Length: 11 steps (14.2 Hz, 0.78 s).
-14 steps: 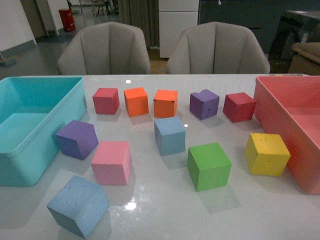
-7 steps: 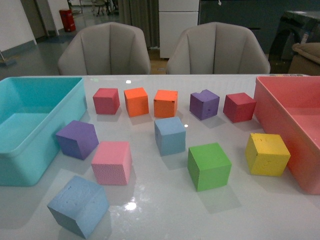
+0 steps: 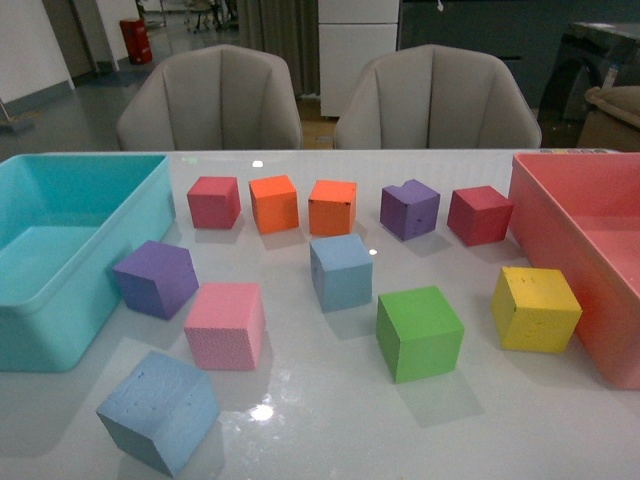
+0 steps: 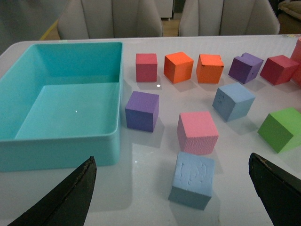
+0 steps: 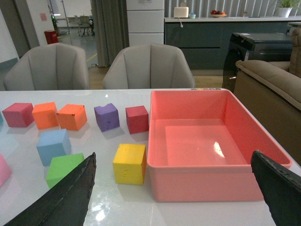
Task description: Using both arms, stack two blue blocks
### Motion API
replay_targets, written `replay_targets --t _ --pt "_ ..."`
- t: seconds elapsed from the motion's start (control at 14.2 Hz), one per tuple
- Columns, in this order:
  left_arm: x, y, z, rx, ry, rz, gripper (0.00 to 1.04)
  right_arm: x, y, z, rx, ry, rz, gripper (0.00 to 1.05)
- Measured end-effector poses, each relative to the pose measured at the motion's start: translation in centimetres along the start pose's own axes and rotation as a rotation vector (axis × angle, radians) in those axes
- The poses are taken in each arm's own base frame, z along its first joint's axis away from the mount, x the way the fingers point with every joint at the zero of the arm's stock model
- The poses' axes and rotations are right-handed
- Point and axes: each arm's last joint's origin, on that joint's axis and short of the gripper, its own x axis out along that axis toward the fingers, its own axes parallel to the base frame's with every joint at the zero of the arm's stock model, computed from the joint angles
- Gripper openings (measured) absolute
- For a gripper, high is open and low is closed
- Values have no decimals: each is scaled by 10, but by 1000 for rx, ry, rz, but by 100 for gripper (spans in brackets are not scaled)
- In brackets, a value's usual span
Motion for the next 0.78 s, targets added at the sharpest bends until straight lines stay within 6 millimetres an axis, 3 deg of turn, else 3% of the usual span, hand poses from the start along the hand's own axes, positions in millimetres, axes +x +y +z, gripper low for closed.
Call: replay_targets --t 0.14,0.28,0.49,0.78 --pt "27 -11 11 19 11 -48 98 0 0 0 0 0 0 98" --pt "71 -27 25 60 39 -104 98 0 0 0 0 0 0 98" --pt "117 -39 5 126 222 -158 98 0 0 0 0 0 0 98" --pt "142 -44 -17 164 358 -219 98 0 0 0 0 0 0 98"
